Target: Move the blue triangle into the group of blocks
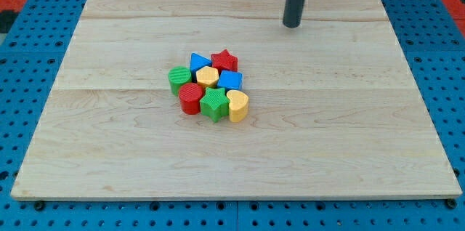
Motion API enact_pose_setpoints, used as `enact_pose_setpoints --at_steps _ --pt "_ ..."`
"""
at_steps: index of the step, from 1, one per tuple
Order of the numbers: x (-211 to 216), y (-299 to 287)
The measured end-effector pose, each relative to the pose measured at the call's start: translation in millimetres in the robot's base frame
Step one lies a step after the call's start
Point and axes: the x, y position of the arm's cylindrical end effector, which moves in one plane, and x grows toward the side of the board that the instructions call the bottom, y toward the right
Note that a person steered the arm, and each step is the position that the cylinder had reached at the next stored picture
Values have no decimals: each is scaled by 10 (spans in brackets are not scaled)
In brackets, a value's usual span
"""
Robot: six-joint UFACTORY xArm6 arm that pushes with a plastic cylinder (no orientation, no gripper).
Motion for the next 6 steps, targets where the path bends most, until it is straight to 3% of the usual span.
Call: enact_pose_setpoints --at_steps 4,6 --pt "858 -1792" --pt "1289 -1585"
